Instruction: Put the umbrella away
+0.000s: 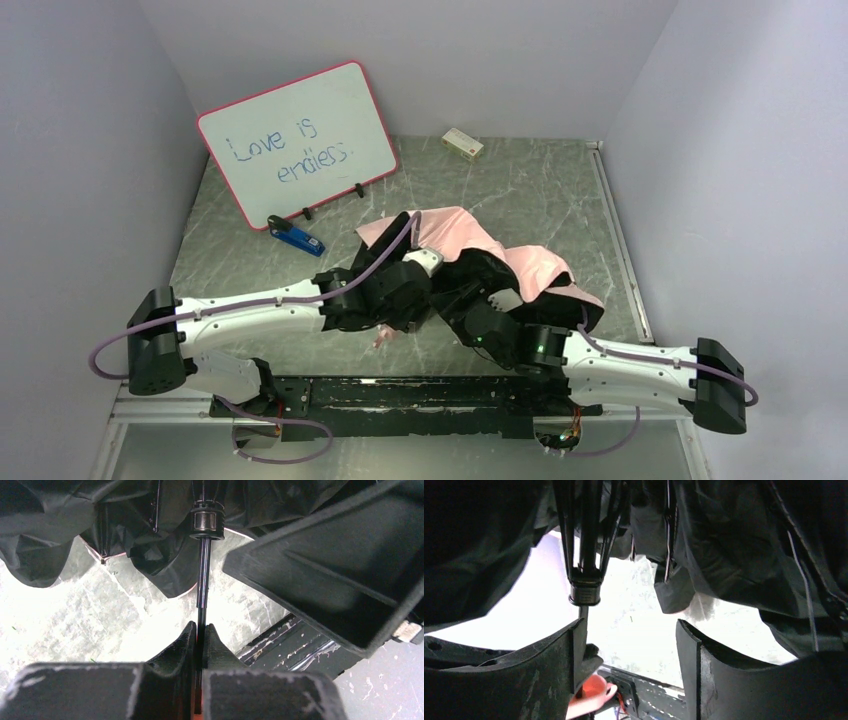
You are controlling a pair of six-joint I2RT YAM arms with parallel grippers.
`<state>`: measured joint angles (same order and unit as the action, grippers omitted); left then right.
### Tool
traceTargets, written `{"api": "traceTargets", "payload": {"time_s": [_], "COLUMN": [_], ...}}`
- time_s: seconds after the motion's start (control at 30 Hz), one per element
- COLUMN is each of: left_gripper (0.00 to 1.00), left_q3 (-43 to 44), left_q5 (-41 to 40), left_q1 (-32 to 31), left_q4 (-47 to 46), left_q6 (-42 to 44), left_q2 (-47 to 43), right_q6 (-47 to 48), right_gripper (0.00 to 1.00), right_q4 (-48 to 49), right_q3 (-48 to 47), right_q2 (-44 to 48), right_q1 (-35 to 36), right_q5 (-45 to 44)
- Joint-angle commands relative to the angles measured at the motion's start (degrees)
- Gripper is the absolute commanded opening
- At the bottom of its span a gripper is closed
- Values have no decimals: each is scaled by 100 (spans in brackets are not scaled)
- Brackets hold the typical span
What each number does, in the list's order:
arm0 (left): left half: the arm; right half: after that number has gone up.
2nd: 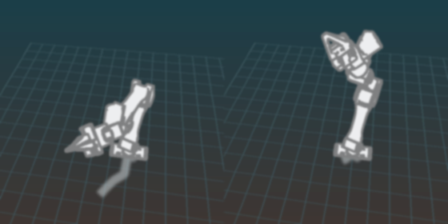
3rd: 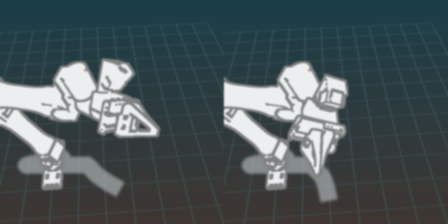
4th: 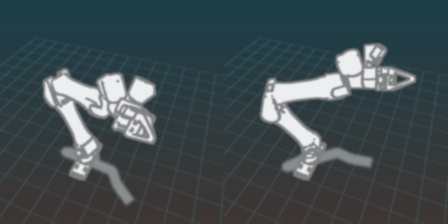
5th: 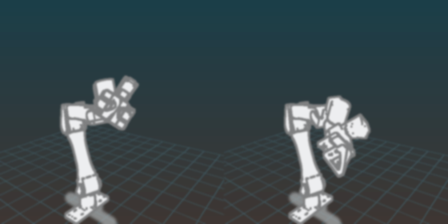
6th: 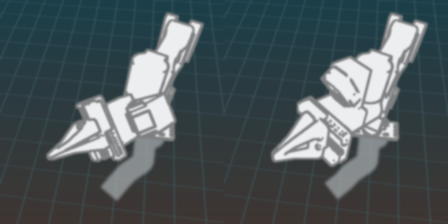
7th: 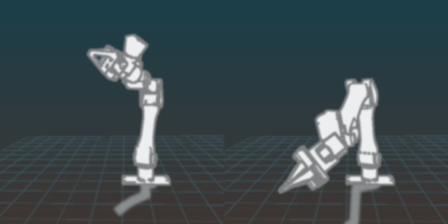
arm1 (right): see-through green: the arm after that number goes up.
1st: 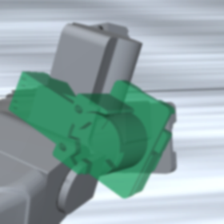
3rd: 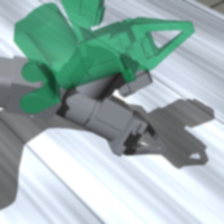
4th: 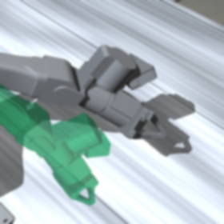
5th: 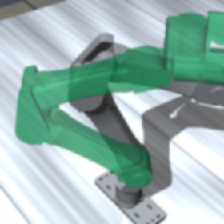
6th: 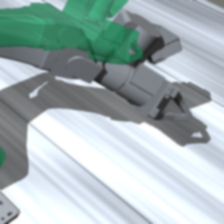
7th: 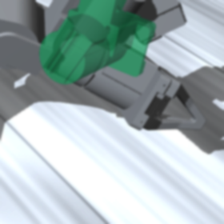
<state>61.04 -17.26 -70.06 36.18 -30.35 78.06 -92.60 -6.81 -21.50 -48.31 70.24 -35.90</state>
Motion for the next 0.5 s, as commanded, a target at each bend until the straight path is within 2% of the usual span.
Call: {"api": "traceTargets", "payload": {"time_s": [0.0, 0.1, 0.23, 0.47], "left_gripper": [5, 5, 5, 5], "left_q3": [-113, -149, -156, -246], "left_q5": [-548, -557, -533, -519], "left_q1": [200, 346, 413, 427], "left_q4": [-214, -316, -479, -812], "left_q6": [26, 11, 12, 199], "left_q2": [109, 142, 233, 302], "right_q6": [523, 991, 2025, 2249], "right_gripper": [69, 70, 70, 70], "right_q4": [-682, -758, -279, -1057], "right_q3": [85, 216, 602, 712], "right_q2": [489, 1011, 1841, 2711], "right_q1": [16, 16, 14, 16], "right_q5": [-219, -173, 171, 378]}}
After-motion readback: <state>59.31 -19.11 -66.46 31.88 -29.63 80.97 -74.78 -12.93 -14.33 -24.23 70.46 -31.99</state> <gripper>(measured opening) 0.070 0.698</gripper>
